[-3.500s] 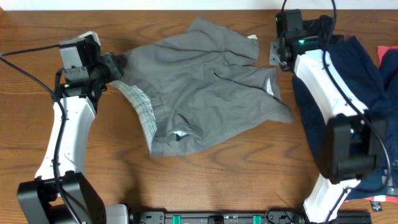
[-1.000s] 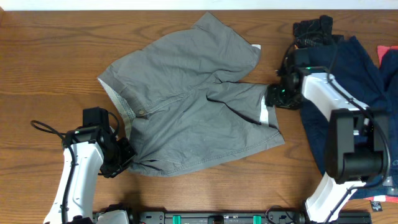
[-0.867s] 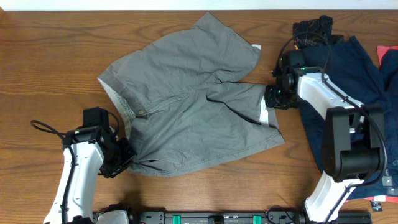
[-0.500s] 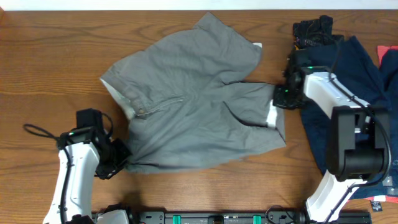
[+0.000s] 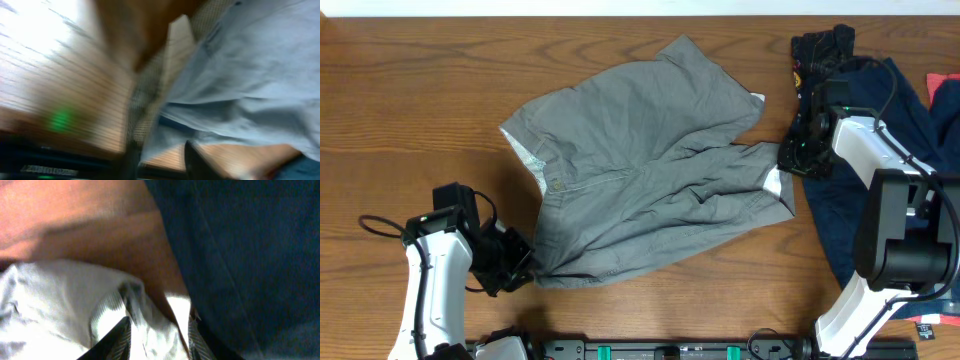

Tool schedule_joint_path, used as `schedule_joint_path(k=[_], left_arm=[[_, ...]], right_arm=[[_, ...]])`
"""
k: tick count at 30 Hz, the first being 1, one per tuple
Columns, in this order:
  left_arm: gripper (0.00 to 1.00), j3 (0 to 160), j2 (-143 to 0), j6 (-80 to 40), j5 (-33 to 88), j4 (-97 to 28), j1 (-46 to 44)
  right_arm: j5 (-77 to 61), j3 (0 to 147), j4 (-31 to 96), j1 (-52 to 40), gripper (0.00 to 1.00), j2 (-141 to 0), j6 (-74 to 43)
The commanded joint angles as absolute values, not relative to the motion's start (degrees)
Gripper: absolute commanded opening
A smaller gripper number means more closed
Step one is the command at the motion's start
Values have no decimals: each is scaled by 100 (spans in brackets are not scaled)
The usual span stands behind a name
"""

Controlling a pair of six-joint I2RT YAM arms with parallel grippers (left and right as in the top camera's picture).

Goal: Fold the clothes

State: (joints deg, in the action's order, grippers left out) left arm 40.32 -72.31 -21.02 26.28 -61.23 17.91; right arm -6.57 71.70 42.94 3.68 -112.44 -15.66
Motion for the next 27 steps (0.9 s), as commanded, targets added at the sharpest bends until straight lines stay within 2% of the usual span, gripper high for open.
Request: schedule_joint_path(k=[1,3,6,13,14,19,27], left_arm=[[50,4136,-7201,-1837,3398,-6143,1815],[56,4136,-7201,-1739,3452,-6149,1813],[62,4136,-7201,-1612,3452,-6414,1813],[67,4136,-7201,-1374,3127,-6814,1813],[70,4136,-7201,-1374,3035,-6814,1813],[74,4119,-7201,-1376,2867,-6829,1813],[76,3848,-7203,-1535,2915,-6735,1813]], right_arm=[[-733,7124,4386,370,38,-10790,-1496],[-729,7124,4482,381,42,-10449,-1494],[-735,7124,4932,384,55,-9872,-1356],[-738,7078,6208,263,60,-9594,-930],[-757,7026,6250,233,60,-9609,-932],[-1129,6497,5758,-5,64,-9633,-943],[-1299,5986,5304,-427,64,-9636,-1448]])
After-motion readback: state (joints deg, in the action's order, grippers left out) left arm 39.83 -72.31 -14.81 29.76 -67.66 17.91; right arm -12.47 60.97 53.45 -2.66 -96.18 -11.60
